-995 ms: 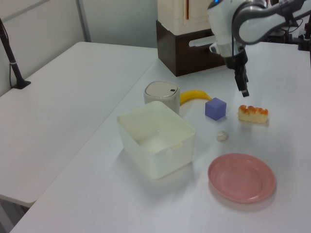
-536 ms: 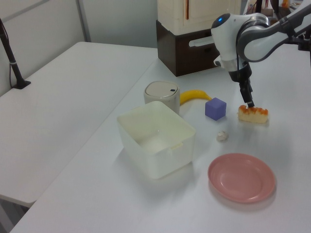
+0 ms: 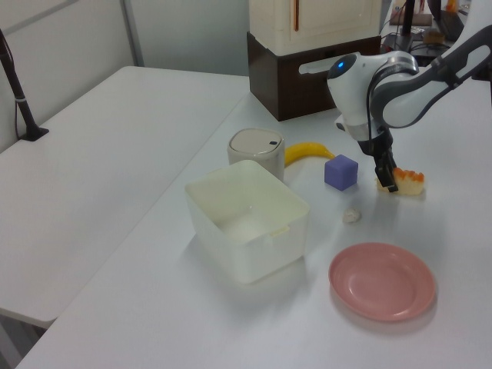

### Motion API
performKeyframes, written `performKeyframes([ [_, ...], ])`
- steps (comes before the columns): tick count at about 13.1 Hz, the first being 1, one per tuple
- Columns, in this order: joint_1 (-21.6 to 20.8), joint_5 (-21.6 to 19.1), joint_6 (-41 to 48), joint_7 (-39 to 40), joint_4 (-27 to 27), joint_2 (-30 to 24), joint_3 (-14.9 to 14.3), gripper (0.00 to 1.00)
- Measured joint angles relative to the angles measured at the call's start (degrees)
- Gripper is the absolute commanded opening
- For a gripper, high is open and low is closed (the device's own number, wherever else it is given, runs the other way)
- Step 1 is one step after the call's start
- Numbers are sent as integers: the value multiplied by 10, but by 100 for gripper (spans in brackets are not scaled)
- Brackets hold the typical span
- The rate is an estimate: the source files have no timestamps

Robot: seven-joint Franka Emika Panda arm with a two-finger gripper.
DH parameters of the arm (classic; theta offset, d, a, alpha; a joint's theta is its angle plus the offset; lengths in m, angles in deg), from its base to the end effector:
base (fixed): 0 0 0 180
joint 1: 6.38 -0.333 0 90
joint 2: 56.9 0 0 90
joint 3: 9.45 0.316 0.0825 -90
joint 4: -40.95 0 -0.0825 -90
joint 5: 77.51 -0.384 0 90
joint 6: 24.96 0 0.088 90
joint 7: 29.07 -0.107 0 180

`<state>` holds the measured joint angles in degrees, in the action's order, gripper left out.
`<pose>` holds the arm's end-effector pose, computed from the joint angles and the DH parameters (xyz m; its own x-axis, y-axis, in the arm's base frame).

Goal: Put the bread on a plate
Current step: 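Lift the bread roll and carry it toward the pink plate, then lower the bread roll onto the pink plate and open the gripper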

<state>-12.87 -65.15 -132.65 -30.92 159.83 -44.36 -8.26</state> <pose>0.5277 0.0548 0.2993 0.9021 0.1568 -0.4021 0.2415 -0.9555 0.1692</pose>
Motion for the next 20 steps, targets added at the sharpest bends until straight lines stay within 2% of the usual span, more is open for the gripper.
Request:
performKeyframes([
  [2,0,2,-2,-1,0,3,0,41],
  [7,-10,2,10,-1,-9,-10,1,41],
  [9,-37,-5,49,-6,-30,-24,2,41],
  [12,-76,-48,70,-22,-87,-42,2,42],
  [18,-119,-51,71,-57,-160,-43,3,43],
  [20,-137,-51,71,-64,-164,-40,3,43],
])
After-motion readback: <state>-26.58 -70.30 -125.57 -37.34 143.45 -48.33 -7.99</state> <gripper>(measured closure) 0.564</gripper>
